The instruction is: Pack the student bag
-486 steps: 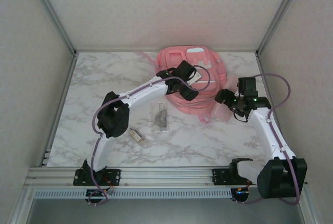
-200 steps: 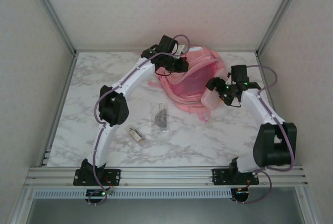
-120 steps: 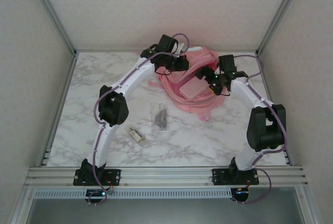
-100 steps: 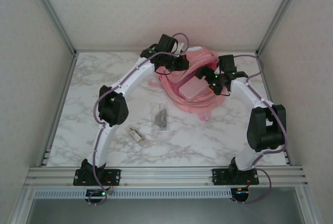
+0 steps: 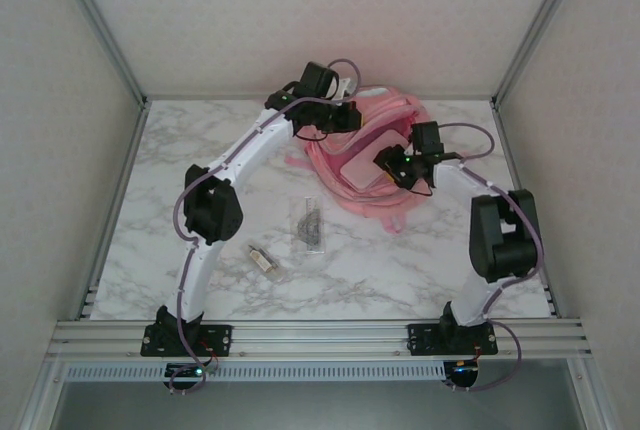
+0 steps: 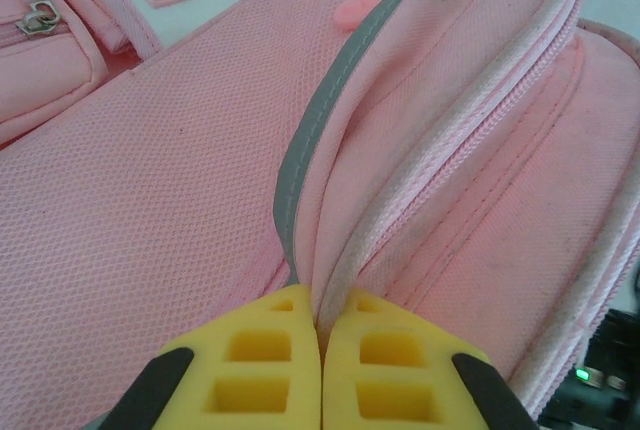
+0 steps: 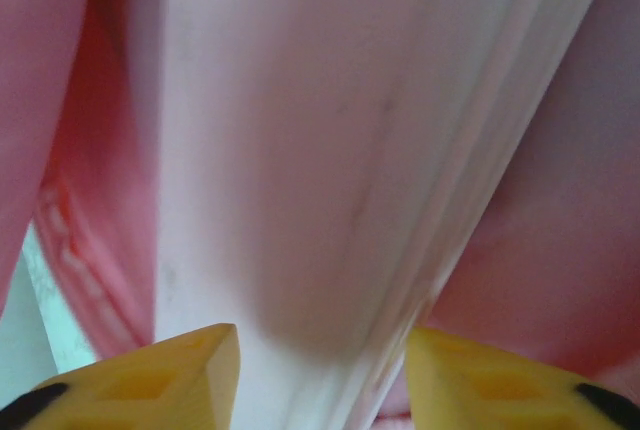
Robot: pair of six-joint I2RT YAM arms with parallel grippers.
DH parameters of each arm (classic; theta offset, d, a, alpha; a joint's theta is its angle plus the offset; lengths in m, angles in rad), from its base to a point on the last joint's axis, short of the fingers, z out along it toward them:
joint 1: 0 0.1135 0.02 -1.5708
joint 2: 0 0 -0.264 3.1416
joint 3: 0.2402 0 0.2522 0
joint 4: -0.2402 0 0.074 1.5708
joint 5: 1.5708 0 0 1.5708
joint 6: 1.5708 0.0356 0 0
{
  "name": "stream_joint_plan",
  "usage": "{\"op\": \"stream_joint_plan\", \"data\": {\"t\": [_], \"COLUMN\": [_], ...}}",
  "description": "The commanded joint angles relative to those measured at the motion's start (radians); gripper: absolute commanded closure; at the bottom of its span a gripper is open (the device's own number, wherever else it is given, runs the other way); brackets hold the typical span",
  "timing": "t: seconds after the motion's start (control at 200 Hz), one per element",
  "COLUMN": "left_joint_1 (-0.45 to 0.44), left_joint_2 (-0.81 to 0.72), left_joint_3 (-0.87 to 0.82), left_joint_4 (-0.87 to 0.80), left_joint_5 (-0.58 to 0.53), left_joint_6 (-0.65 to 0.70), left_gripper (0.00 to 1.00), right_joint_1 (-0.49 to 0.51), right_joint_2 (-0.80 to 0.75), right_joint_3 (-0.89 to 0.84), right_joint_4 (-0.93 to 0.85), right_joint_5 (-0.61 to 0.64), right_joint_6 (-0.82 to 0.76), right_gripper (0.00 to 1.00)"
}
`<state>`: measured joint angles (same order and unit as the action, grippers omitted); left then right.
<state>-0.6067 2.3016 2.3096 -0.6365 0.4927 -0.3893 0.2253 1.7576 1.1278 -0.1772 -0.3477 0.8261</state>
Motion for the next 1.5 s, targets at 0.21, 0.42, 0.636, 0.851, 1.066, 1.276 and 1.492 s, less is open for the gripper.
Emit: {"op": "stream_joint_plan", "data": {"t": [0.21,0.42,0.636,0.851,1.066,1.276,1.492], "left_joint_1": [0.006,0.019,0.039,0.070,0.092,0.095,0.099], "left_joint_2": [-0.141,-0.142,-0.131,-0.107,-0.107,-0.168,-0.196], "left_joint_3": [-0.059,-0.066,-0.060,-0.032,-0.054,-0.167,-0.197], "left_joint_4": [0.071,0.090,0.126,0.122,0.113,0.141,0.120], "left_joint_5": [-0.001,-0.029,-0.035,-0.020,0.018,0.013,0.005], "left_joint_6": [-0.028,-0.031,-0.044,-0.044,-0.050,-0.039,-0.014], "left_gripper": [1.00,1.00,1.00,1.00,1.00,1.00,1.00], "right_joint_1": [0.065,0.084,0.101,0.248,0.507,0.707,0.779], "right_joint_2": [0.328,0.257,0.005,-0.176,-0.187,-0.007,0.187], "right_joint_3": [0.368,0.376,0.184,0.074,0.039,0.132,0.307], "right_joint_4": [0.179,0.124,-0.008,-0.246,-0.392,-0.476,-0.544], "right_joint_5": [-0.082,-0.048,-0.033,0.070,0.285,0.501,0.566], "right_joint_6": [-0.006,-0.038,-0.140,-0.256,-0.251,-0.196,-0.167], "right_gripper": [0.71,0.61,0.27,0.06,0.01,0.01,0.01]}}
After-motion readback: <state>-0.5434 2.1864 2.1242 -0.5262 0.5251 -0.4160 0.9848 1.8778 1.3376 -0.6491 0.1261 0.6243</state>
